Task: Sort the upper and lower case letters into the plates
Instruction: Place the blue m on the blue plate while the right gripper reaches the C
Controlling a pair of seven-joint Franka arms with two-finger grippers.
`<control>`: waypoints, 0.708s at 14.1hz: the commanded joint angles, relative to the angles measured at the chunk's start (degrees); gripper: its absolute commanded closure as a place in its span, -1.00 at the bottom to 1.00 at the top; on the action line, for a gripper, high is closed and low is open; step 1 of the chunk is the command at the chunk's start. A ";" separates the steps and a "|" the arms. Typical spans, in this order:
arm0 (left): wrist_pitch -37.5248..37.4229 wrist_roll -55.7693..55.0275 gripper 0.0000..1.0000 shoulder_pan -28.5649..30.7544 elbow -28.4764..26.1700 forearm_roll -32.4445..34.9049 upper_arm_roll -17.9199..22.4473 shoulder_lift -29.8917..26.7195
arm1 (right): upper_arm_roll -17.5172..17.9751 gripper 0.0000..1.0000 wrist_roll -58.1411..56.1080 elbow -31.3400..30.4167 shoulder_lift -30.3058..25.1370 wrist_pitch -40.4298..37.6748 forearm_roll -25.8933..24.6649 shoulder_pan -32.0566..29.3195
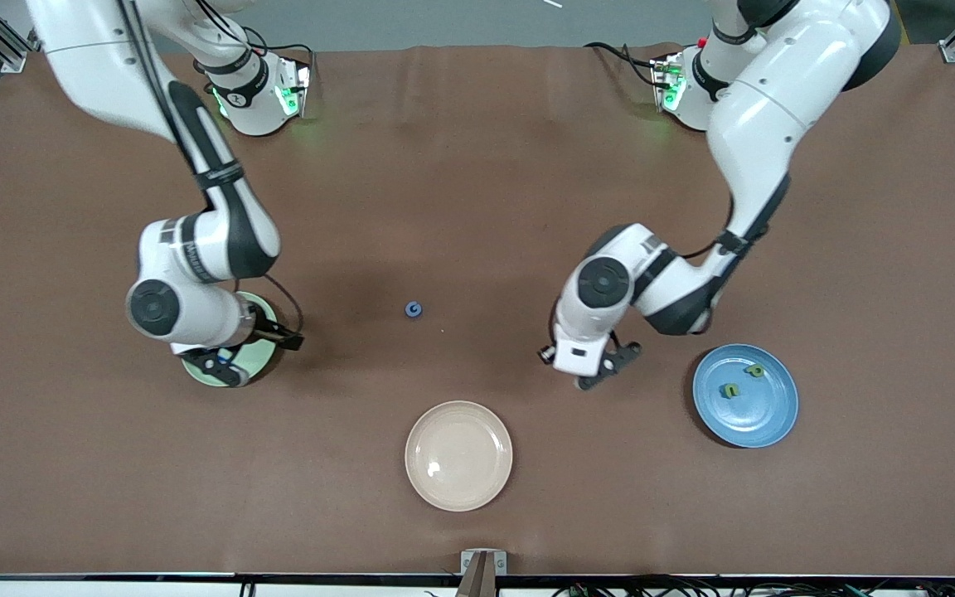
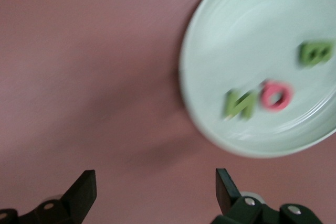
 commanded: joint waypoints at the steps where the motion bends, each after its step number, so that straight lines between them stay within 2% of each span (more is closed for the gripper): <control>1: -2.60 10.55 0.98 3.70 -0.18 0.89 -0.57 -2.82 | -0.32 -1.00 10.09 -0.89 0.19 4.46 0.15 5.78; 6: -7.61 29.44 0.97 11.96 -1.67 0.89 -0.65 -5.55 | -0.41 -1.00 23.47 -1.15 5.63 14.73 0.06 14.93; 10: -8.15 42.81 0.97 19.16 -3.00 0.89 -0.74 -5.64 | -0.41 -0.98 27.35 -1.06 9.68 21.34 0.06 19.07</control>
